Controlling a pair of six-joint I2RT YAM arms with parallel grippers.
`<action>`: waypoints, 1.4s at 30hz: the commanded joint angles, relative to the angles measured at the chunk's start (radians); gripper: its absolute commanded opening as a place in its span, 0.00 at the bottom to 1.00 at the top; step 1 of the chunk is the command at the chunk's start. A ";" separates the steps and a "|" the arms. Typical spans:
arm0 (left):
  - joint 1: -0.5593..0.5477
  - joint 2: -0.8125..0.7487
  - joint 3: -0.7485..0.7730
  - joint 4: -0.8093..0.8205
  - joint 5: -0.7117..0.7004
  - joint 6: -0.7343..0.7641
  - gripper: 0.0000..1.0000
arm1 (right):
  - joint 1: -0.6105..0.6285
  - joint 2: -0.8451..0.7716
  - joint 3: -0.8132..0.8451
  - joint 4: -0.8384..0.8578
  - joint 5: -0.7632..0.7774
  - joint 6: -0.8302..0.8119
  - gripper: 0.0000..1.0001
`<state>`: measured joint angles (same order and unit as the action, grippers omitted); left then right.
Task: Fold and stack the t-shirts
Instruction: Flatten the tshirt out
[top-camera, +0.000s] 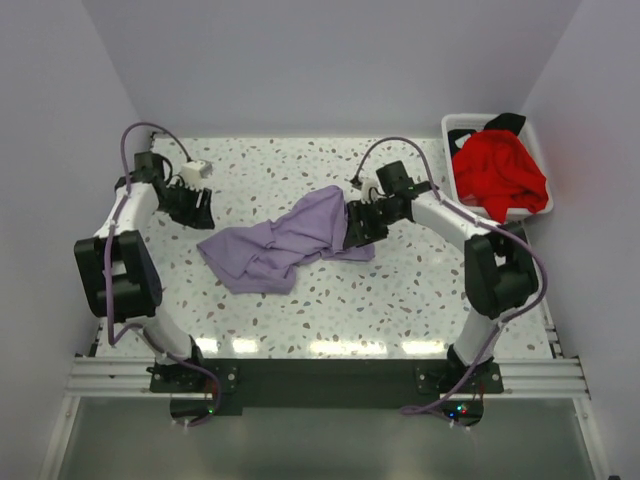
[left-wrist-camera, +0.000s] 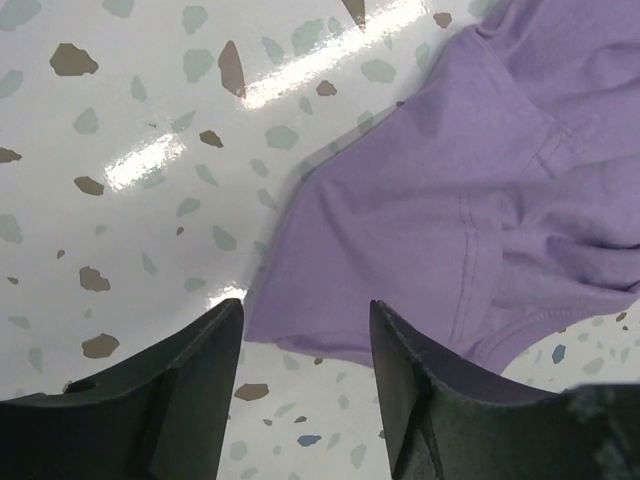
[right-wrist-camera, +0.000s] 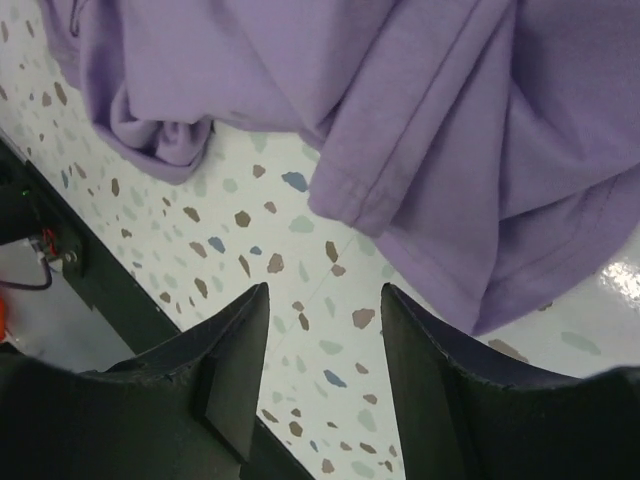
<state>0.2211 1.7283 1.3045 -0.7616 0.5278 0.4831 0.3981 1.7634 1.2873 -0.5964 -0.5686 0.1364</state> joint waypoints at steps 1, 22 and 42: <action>0.001 -0.062 -0.027 -0.038 0.041 0.012 0.60 | -0.013 0.062 0.030 0.086 -0.047 0.086 0.53; 0.001 -0.134 -0.094 -0.042 -0.002 0.031 0.62 | -0.013 0.257 0.123 0.138 -0.137 0.218 0.36; -0.267 -0.257 -0.332 -0.018 -0.155 0.258 0.52 | -0.087 0.145 0.092 -0.003 -0.060 0.049 0.00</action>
<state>0.0166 1.5032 0.9993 -0.8658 0.4366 0.7300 0.3130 1.9675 1.3426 -0.5591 -0.6483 0.2359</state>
